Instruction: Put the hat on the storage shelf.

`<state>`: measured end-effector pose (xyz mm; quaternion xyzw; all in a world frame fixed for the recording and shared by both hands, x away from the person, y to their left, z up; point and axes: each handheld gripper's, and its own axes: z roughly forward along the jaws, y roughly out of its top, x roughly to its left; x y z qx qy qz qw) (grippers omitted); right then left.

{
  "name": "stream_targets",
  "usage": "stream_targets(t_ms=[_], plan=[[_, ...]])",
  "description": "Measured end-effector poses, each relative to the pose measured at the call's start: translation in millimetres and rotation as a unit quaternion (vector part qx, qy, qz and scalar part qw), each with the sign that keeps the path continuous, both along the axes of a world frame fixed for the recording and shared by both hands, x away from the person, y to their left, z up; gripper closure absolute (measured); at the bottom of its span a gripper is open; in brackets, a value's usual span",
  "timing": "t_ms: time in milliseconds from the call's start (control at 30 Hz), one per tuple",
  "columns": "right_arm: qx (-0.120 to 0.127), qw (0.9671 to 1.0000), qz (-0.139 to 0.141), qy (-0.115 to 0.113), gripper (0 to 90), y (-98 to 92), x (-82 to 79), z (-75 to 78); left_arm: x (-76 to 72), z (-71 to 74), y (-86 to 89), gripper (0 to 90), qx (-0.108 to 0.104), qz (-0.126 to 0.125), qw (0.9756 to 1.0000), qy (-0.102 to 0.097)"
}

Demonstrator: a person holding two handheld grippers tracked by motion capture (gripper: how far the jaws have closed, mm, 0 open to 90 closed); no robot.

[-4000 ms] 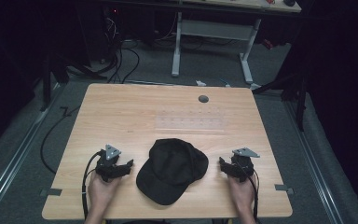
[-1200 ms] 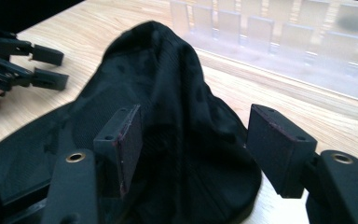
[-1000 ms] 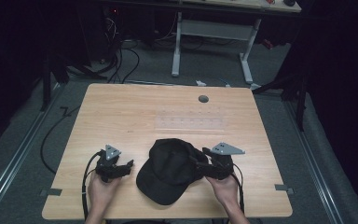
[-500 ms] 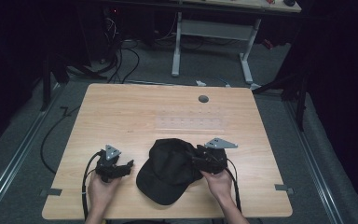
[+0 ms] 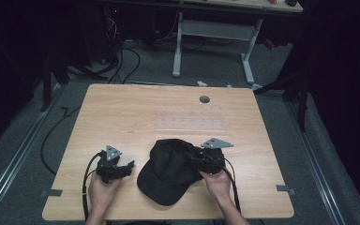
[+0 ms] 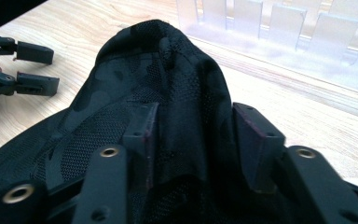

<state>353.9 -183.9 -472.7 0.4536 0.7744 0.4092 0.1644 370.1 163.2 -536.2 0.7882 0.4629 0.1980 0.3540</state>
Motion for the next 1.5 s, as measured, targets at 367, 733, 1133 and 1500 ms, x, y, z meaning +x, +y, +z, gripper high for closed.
stream_targets(t_ms=[367,733,1133,1500], plan=[[-0.012,0.9998,0.006,0.012,79.8,0.6,5.8,-4.7,0.0,0.0,0.0,28.3,0.000,0.000,1.0000,0.000],[0.018,0.9996,0.011,0.016,84.5,-5.9,7.0,-2.0,-0.1,0.0,-0.1,28.0,0.000,0.000,1.0000,0.000],[0.042,0.9986,0.032,-0.002,84.7,-16.5,3.0,10.2,0.0,0.0,-0.2,28.0,0.000,0.000,1.0000,0.000],[0.060,0.9972,0.039,-0.024,84.8,-33.7,-1.1,28.1,0.2,0.0,-0.4,26.1,0.000,-0.005,1.0000,0.003]])
